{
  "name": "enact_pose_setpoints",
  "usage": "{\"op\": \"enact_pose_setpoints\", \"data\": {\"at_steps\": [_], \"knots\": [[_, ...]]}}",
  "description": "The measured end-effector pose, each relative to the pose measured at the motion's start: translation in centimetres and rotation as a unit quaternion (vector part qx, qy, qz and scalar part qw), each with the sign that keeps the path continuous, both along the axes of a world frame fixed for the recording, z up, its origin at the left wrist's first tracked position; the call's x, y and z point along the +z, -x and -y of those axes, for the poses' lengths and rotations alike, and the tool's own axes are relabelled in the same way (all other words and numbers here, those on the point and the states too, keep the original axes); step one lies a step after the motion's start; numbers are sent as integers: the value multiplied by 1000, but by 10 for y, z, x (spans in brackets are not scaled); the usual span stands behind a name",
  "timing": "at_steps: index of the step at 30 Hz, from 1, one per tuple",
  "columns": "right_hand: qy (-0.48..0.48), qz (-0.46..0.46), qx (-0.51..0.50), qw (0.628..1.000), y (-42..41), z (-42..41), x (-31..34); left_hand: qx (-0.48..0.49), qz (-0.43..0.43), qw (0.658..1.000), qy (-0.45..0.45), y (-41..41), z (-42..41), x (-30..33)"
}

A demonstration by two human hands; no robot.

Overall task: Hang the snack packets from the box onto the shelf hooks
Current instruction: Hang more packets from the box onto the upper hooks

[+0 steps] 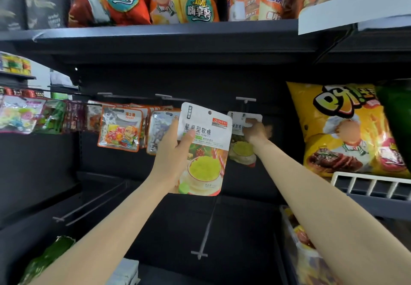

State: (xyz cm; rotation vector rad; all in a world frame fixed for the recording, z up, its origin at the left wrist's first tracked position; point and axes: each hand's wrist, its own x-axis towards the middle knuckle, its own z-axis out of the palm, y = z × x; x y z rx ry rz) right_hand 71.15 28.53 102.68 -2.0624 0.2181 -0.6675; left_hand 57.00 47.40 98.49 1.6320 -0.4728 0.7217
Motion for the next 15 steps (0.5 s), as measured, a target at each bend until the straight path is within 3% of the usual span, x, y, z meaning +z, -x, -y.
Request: {"op": "enact_pose_setpoints", "data": {"at_steps": [3, 6, 10, 15], "knots": [[-71, 148, -24, 986, 44, -8, -14, -38, 0, 999, 16, 7, 4, -3], [-170, 253, 128, 944, 92, -7, -31, -66, -2, 997, 24, 9, 16, -6], [-134, 278, 302, 902, 132, 0, -33, -76, 17, 996, 31, 6, 43, -6], [-56, 271, 238, 931, 120, 4, -29, -53, 57, 997, 24, -5, 62, -4]]}}
